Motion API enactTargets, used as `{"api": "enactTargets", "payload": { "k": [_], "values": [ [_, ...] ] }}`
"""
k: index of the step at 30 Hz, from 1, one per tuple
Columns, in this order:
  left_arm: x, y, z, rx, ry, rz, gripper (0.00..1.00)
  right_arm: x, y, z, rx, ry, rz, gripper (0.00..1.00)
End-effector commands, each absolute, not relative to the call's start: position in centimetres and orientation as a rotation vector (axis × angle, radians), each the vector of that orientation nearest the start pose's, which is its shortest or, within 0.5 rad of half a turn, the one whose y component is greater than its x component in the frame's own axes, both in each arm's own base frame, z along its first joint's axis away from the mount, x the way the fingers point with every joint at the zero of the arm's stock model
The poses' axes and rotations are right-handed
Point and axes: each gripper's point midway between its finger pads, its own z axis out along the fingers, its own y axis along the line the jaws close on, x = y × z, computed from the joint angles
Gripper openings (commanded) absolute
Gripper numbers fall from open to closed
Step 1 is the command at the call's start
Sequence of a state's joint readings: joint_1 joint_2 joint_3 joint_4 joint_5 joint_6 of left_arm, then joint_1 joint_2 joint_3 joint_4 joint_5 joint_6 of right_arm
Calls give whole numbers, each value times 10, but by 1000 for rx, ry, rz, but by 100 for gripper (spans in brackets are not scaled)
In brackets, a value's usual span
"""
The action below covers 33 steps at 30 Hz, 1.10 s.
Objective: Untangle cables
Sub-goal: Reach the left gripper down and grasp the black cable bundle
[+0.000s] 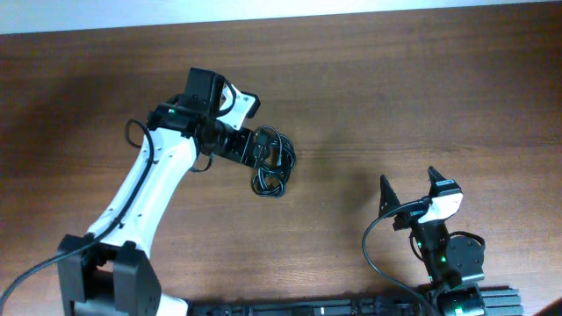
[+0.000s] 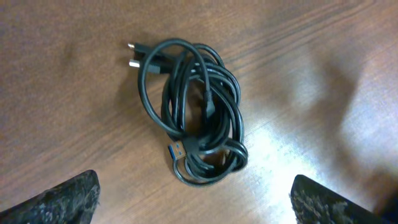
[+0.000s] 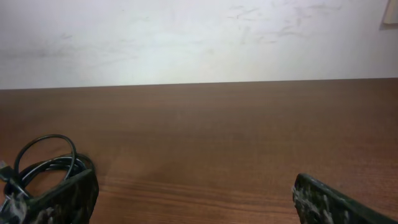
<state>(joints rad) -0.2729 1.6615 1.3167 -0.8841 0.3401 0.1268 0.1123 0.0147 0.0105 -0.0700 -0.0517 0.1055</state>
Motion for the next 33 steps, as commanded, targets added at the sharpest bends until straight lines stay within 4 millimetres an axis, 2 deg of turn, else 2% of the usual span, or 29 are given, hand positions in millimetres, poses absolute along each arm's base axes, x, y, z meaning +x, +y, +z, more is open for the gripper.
{"api": "enactTargets", "payload": {
  "k": [1,5,10,13,18,22,25,28,33],
  "values": [
    [351,-159,125,626,2714,-510,99,244,36,156,-39,1652,209,98],
    [354,-162,121,598,2724,-519,99,244,36,156,-39,1652,209,98],
    [368,-171,114,366,2755,-561,99,244,36,156,-39,1652,209,98],
    [370,-164,98,295,2804,-453,99,244,36,156,-39,1652,209,98],
    [369,-168,81,276,2849,-406,99,244,36,156,-39,1652,209,99],
    [373,-154,62,185,2886,-221,99,244,36,156,-39,1652,209,98],
    [372,-153,48,173,2915,-186,99,244,36,156,-39,1652,209,98],
    [372,-153,41,168,2929,-182,86,244,36,156,-39,1652,209,98],
    [374,-154,40,163,2924,-185,84,244,36,156,-39,1652,209,99]
  ]
}}
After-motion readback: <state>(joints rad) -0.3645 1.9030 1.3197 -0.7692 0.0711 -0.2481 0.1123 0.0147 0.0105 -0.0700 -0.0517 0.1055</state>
